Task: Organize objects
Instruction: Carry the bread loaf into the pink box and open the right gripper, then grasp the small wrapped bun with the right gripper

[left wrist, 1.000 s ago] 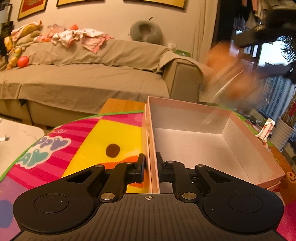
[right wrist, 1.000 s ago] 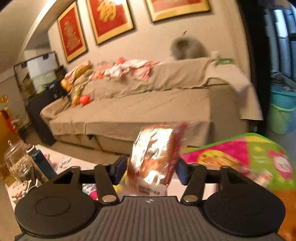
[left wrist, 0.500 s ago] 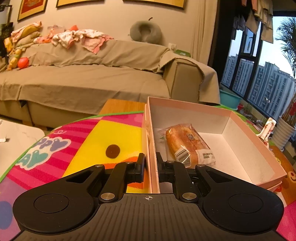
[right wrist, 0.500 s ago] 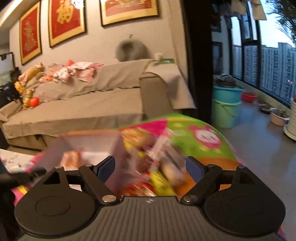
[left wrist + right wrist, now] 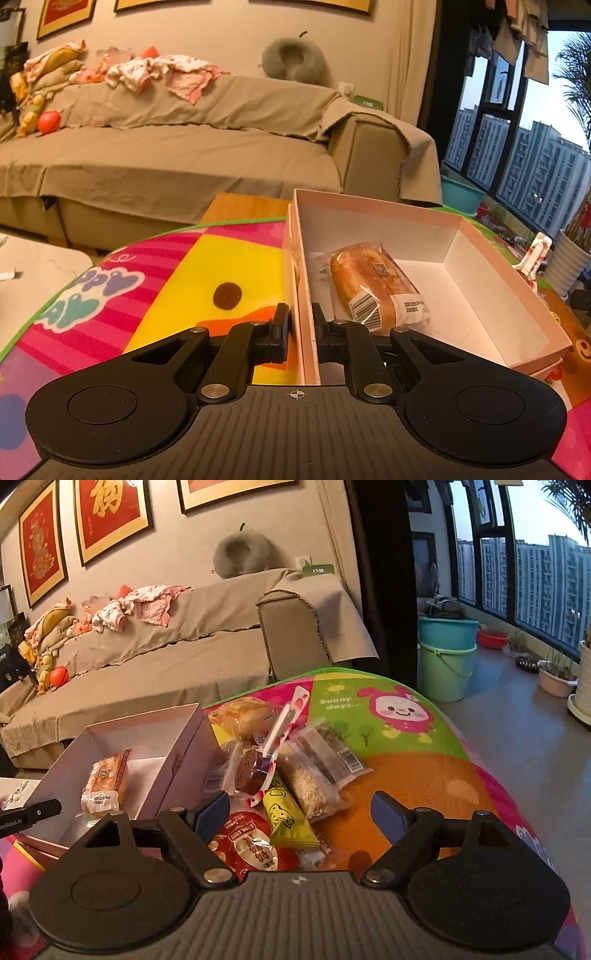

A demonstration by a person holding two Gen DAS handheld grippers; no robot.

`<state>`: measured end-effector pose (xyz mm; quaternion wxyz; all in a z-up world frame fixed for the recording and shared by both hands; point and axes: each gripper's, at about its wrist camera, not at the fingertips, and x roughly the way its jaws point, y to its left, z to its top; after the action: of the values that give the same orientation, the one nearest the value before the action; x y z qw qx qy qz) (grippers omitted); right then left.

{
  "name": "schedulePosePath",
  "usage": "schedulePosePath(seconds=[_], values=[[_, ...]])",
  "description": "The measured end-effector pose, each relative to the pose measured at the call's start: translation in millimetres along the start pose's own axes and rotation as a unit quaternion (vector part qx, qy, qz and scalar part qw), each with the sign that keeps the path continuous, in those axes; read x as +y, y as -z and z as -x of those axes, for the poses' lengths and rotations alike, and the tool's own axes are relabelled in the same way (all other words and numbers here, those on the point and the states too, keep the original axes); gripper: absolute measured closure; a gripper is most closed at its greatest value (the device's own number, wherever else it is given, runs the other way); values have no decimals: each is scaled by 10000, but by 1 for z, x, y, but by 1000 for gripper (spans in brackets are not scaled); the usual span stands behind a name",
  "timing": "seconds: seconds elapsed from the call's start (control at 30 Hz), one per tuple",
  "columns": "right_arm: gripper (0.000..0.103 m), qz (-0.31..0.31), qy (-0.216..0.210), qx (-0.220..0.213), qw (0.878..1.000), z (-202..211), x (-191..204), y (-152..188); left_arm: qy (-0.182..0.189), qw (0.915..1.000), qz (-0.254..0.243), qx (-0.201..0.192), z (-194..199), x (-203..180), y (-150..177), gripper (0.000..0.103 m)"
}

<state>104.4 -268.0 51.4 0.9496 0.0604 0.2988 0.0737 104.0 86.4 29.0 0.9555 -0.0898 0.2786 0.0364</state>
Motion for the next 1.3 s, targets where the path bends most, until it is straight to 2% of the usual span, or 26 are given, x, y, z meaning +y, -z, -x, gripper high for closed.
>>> schedulePosePath(seconds=[0.2,0.27,0.33,0.4,0.5,0.63,0.73,0.8,0.83,0.93,1.13,1.23,1.3], values=[[19,84,-35,-98,9999,-4,8,-17,0,10000,41,-22,1,0,1,89],[19,174,-93,-145,9997,-9,15,-35,-3,10000,24,-11,1,0,1,89],[19,2,-313,-95,9995,-18,18,-61,-13,10000,-16,5,0,-1,1,89],[18,-365,-601,127,9974,-39,21,-94,-15,10000,-67,33,1,-1,0,89],[16,-740,-914,843,9895,-92,34,-134,-11,9999,-119,91,0,-2,-2,89],[16,-767,-411,1501,9848,-174,51,-155,4,9999,-114,103,0,-1,-2,89],[17,-1158,-140,1917,9745,-222,45,-154,3,9999,-77,126,0,-1,-2,89],[27,-1257,-108,2133,9688,-239,42,-146,13,9999,-66,131,0,-1,-2,89],[37,-1195,-129,2229,9674,-242,42,-143,26,9999,-51,118,0,-1,-2,89],[55,-897,-134,2207,9711,-235,41,-137,75,9999,34,97,0,2,-1,88],[75,-1296,-162,2059,9698,-199,10,-133,102,9999,68,61,1,3,-1,88],[83,-1549,-535,1764,9706,-171,1,-139,98,9999,56,69,1,3,0,88],[84,-1582,-824,1610,9707,-148,0,-141,93,9999,67,66,1,3,0,88]])
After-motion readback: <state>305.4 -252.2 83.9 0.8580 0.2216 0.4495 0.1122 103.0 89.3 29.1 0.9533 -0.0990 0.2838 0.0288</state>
